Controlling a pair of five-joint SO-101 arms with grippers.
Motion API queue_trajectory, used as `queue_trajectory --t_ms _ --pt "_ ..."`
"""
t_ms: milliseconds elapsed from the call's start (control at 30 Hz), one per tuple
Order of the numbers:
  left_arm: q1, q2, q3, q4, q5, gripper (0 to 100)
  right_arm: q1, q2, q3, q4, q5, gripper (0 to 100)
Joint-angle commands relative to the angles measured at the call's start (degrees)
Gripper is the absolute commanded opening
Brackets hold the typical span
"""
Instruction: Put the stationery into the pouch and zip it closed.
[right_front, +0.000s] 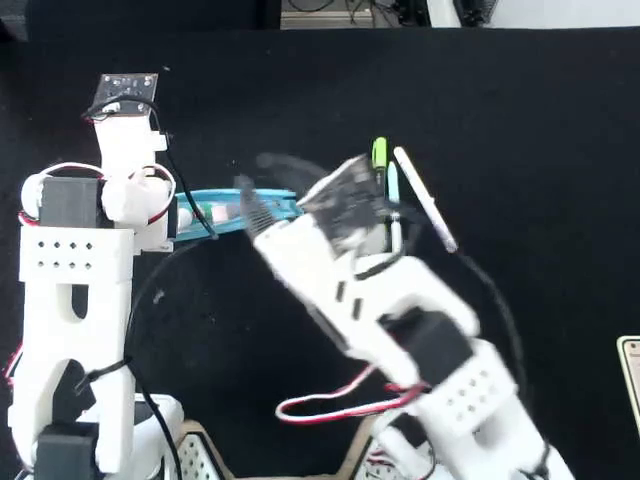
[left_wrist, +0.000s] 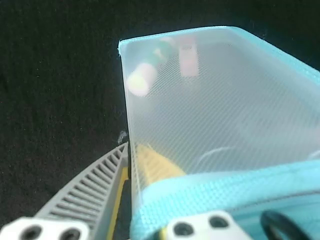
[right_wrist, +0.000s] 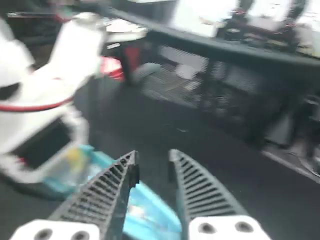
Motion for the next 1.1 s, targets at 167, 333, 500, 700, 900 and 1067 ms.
queue_trajectory --t_ms 167,333,500,700,900,1067 --pt "0.7 0.2 0.2 0.2 0.1 3 28.0 -2.9 -12.3 22.1 1.1 13.7" --pt "0.7 0.2 0.2 0.2 0.1 3 35.8 4.3 -8.9 24.8 1.1 13.7" --pt "0.7 0.2 0.2 0.2 0.1 3 38.3 19.2 -10.5 25.1 1.1 13.7" --pt "0.7 0.2 0.2 0.2 0.1 3 42.9 42.5 -22.6 24.8 1.4 13.8" --pt "0.7 0.2 0.2 0.2 0.1 3 44.4 64.0 -34.1 25.1 9.3 13.8" --pt "0.6 0.2 0.2 0.2 0.1 3 44.6 76.6 -41.3 25.1 20.3 13.8"
